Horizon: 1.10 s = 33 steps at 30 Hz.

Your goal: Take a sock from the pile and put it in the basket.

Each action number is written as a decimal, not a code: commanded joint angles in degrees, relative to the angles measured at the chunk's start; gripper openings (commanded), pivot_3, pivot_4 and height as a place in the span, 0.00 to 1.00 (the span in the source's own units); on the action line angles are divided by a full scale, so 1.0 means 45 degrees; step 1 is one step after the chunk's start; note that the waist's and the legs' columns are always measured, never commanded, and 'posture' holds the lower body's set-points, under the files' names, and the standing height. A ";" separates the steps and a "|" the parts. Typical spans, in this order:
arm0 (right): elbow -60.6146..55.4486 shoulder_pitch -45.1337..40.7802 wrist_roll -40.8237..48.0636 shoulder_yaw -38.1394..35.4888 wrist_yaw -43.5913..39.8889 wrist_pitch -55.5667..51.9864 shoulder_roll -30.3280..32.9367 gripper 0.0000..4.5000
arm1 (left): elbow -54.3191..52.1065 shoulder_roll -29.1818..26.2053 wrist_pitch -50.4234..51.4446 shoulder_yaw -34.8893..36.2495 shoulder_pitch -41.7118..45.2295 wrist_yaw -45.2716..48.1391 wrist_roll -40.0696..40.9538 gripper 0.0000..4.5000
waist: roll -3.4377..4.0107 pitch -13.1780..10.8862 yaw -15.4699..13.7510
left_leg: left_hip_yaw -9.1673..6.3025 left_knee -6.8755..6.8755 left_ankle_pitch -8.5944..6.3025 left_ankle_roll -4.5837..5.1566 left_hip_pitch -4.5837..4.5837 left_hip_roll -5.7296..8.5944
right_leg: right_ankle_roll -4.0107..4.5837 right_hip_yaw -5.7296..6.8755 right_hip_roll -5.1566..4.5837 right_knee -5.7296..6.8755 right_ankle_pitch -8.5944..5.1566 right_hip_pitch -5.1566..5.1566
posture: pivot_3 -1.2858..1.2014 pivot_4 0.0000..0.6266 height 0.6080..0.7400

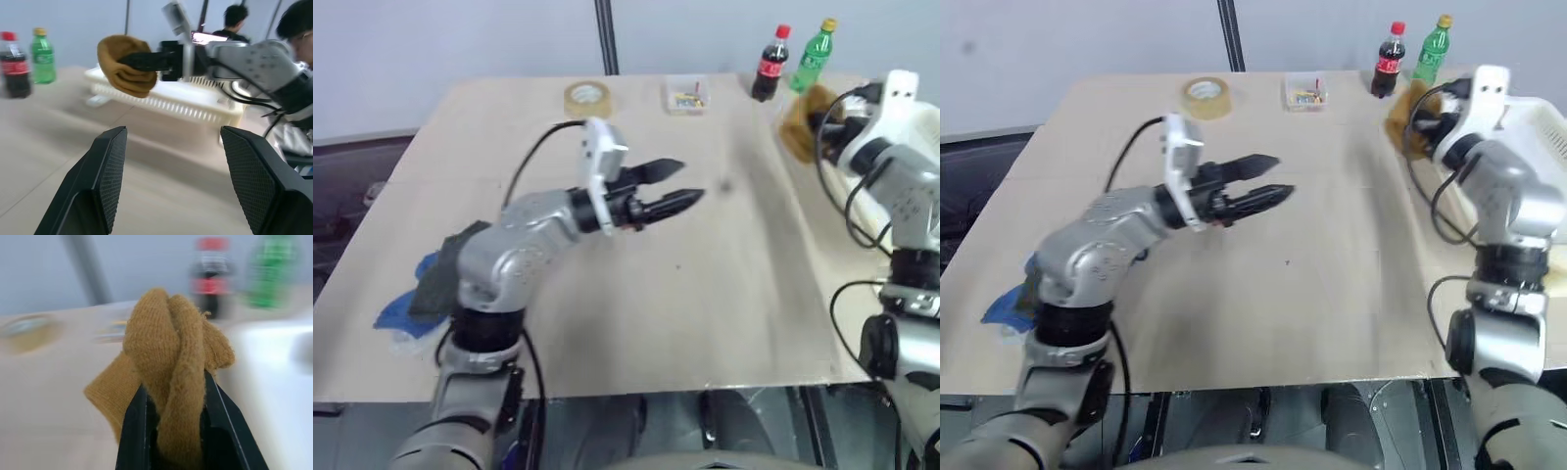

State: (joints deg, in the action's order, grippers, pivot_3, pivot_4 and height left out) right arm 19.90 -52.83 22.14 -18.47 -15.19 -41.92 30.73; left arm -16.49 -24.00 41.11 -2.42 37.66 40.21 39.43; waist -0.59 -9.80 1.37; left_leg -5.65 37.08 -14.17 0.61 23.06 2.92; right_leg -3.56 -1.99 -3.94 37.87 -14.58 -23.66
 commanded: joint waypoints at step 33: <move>-1.0172 0.7612 0.0324 0.1223 -0.4673 0.1134 0.3388 0.99 | -0.0446 -0.2139 -0.0830 0.1391 -0.1796 0.1020 -0.0952 0.72 | 0.0006 -0.0011 0.0105 | 0.0100 0.0070 -0.0046 0.0077 -0.0049 -0.0040 | -0.0036 -0.0115 0.0040 0.0040 0.0018 0.0016 | 0.52 0.24 1.00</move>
State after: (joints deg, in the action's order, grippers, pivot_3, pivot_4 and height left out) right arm -19.53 -19.49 22.72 -11.62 -36.22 -35.56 44.43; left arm -14.84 -32.41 37.26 1.93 29.74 43.50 33.38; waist -0.56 -9.85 1.84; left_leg -5.22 37.40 -14.38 0.96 22.86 2.76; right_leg -3.74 -2.49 -3.77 38.04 -14.49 -23.58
